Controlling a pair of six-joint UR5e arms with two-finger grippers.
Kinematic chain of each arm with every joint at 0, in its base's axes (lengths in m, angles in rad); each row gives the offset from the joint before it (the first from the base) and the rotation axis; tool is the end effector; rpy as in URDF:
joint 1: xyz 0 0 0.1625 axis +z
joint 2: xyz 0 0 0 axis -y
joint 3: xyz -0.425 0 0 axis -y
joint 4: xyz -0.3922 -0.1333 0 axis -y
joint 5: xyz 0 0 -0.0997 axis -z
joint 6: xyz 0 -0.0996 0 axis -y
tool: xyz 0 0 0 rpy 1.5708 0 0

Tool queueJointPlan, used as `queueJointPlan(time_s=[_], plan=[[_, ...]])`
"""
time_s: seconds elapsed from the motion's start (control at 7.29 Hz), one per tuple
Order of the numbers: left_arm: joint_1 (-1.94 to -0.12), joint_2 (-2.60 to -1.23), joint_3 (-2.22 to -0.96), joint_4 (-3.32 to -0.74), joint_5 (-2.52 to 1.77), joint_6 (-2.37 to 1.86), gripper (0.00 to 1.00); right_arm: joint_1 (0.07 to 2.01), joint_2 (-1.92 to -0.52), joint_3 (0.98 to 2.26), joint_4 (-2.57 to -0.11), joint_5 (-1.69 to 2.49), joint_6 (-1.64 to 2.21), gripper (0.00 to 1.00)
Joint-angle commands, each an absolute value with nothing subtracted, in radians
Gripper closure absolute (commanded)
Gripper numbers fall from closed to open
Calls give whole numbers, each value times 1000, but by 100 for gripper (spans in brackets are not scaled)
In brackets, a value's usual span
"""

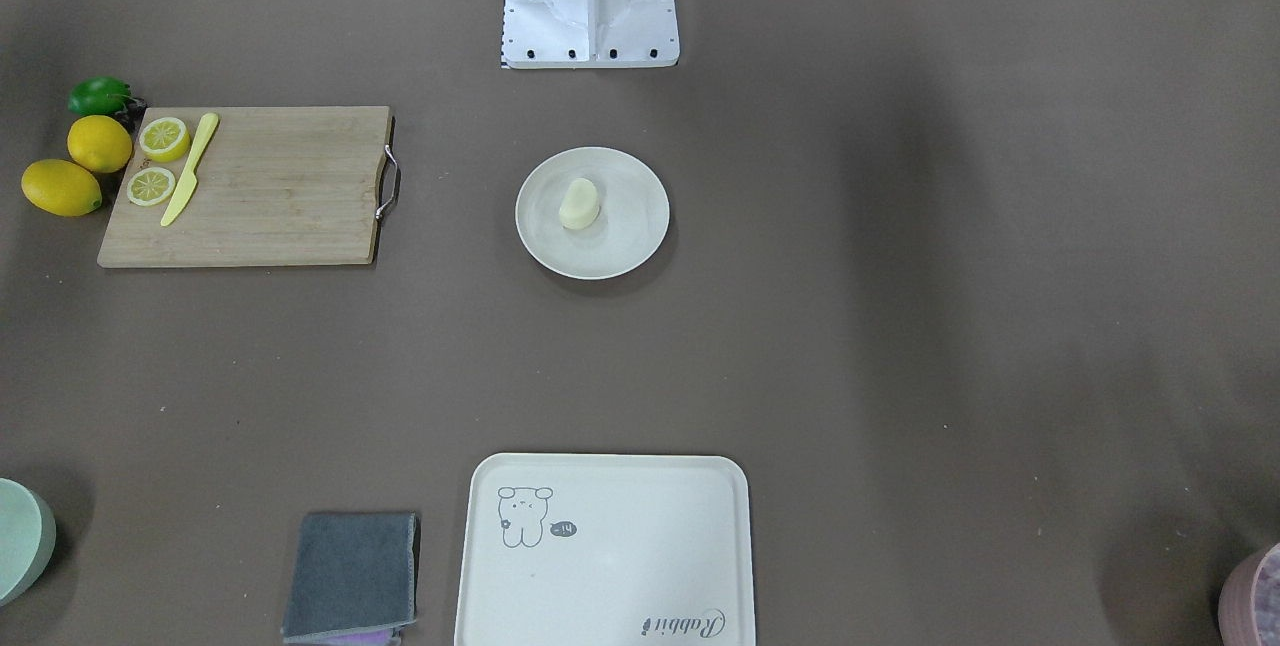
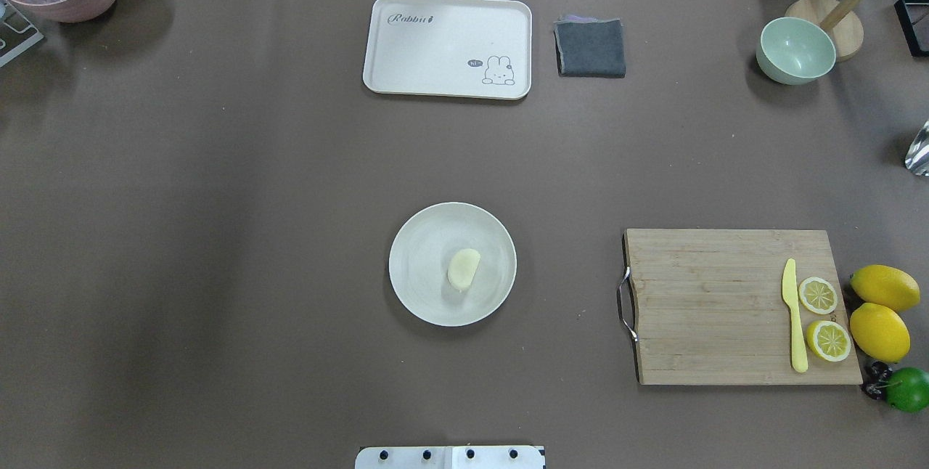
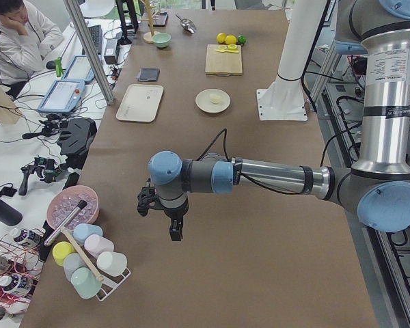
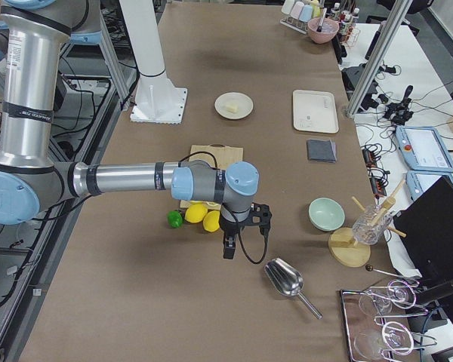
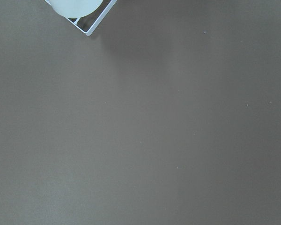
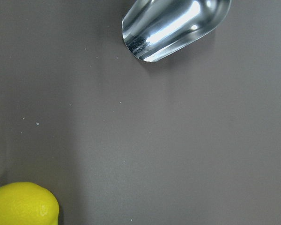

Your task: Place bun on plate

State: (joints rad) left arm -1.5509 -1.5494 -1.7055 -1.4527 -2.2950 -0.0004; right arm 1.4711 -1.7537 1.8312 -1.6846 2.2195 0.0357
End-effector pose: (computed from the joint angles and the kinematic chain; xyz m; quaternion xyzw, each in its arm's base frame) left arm -0.0577 -0.4812 0.6181 -0.0058 0.3542 0.0083 0.9351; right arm 0.0319 -0.4157 0.6330 -0.0387 -0.3167 -0.0245 0.9474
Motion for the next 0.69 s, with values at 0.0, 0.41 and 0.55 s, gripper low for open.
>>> queueJointPlan(time_s=[0.0, 0.41, 0.55], plan=[[-1551, -1552, -1716, -1453, -2257, -2, 2, 1471, -1753, 1839, -1684, 2220, 34, 0], [-1551, -1546, -1715, -1453, -2256, -2, 2, 1471, -1753, 1841, -1684, 2220, 35, 0], [-1551, -1546, -1715, -1453, -2256, -2, 2, 1471, -1753, 1844, -1684, 2220, 34, 0]])
